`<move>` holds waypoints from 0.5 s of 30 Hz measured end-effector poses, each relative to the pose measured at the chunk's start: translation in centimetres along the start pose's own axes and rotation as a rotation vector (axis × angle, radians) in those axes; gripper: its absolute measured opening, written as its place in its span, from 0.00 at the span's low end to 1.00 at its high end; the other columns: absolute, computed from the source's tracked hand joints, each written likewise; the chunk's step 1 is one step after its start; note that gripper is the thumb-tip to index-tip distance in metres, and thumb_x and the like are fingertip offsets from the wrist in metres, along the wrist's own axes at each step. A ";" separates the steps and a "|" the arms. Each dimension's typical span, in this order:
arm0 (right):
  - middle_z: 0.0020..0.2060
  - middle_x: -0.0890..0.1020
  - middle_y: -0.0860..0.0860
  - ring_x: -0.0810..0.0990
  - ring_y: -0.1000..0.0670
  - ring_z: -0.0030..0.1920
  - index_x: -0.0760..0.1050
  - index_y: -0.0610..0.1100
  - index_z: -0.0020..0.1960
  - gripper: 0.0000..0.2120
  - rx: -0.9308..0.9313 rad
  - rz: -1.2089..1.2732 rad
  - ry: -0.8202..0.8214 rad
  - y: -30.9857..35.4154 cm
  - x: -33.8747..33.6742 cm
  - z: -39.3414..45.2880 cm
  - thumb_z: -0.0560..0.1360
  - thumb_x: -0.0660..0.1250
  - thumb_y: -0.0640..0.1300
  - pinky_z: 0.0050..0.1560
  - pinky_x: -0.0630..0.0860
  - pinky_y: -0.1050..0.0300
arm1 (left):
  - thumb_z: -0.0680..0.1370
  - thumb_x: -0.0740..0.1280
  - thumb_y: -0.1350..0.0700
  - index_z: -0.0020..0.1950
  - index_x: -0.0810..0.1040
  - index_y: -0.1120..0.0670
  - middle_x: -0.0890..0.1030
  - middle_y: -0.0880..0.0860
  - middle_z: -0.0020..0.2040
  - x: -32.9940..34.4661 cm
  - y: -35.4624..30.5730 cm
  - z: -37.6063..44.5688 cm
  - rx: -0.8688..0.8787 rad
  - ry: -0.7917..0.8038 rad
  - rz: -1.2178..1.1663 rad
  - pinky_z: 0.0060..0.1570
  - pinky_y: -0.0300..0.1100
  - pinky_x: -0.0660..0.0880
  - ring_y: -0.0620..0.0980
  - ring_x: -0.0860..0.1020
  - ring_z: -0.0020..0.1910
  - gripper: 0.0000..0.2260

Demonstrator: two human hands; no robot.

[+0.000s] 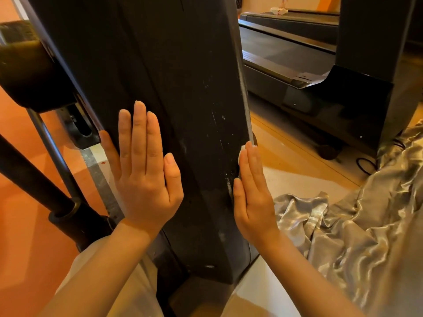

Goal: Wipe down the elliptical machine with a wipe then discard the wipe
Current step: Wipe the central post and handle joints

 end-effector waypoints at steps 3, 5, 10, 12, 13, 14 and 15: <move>0.78 0.53 0.48 0.50 0.45 0.79 0.52 0.38 0.77 0.24 0.007 -0.012 0.017 -0.1 0.0 0.0 0.84 0.51 0.43 0.78 0.50 0.52 | 0.84 0.53 0.58 0.77 0.58 0.65 0.63 0.66 0.74 -0.1 -0.1 0.0 -0.005 -0.002 -0.007 0.76 0.58 0.47 0.54 0.51 0.78 0.22; 0.77 0.55 0.47 0.52 0.44 0.79 0.54 0.37 0.76 0.23 -0.015 0.000 -0.011 0.3 -0.2 0.9 0.83 0.52 0.41 0.77 0.52 0.52 | 0.84 0.53 0.58 0.76 0.58 0.65 0.63 0.66 0.74 -0.1 -0.1 -0.1 -0.007 0.000 -0.012 0.76 0.58 0.47 0.55 0.52 0.78 0.21; 0.76 0.61 0.44 0.56 0.42 0.78 0.59 0.35 0.74 0.22 -0.060 0.002 -0.036 0.7 -0.5 0.6 0.82 0.57 0.36 0.76 0.57 0.47 | 0.84 0.53 0.59 0.76 0.59 0.66 0.64 0.67 0.74 -0.1 -0.1 -0.1 0.003 -0.006 -0.023 0.76 0.59 0.48 0.57 0.54 0.77 0.21; 0.75 0.62 0.43 0.58 0.41 0.77 0.62 0.34 0.73 0.21 -0.091 -0.031 -0.023 0.3 -0.3 -1.3 0.82 0.58 0.35 0.75 0.60 0.43 | 0.84 0.54 0.59 0.76 0.59 0.66 0.64 0.68 0.74 -0.1 -0.1 -0.2 0.001 -0.008 -0.034 0.76 0.59 0.48 0.57 0.54 0.77 0.21; 0.74 0.64 0.42 0.60 0.40 0.76 0.63 0.33 0.73 0.20 -0.113 -0.047 -0.021 0.0 -0.3 -2.3 0.82 0.58 0.35 0.74 0.62 0.41 | 0.84 0.54 0.59 0.76 0.59 0.65 0.64 0.68 0.74 -0.1 -0.1 -0.2 -0.003 -0.007 -0.043 0.76 0.59 0.48 0.56 0.54 0.77 0.21; 0.74 0.65 0.42 0.62 0.40 0.76 0.64 0.33 0.72 0.19 -0.137 -0.060 -0.021 -0.3 -0.2 -3.3 0.81 0.58 0.34 0.72 0.64 0.40 | 0.84 0.54 0.59 0.76 0.59 0.65 0.64 0.68 0.74 -0.1 -0.1 -0.2 -0.007 -0.004 -0.052 0.76 0.59 0.48 0.56 0.54 0.77 0.21; 0.73 0.66 0.41 0.63 0.39 0.75 0.65 0.33 0.71 0.18 -0.162 -0.072 -0.023 -0.4 -0.2 -4.0 0.81 0.59 0.33 0.71 0.66 0.39 | 0.84 0.54 0.59 0.76 0.59 0.66 0.64 0.68 0.74 -0.1 0.0 -0.2 -0.007 0.001 -0.061 0.75 0.60 0.48 0.56 0.53 0.77 0.21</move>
Point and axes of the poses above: each hand's wrist, its own z-axis towards the middle knuckle, its own x-axis out of the palm, y = z × x, the point moved 3 cm from there along z, towards the middle knuckle
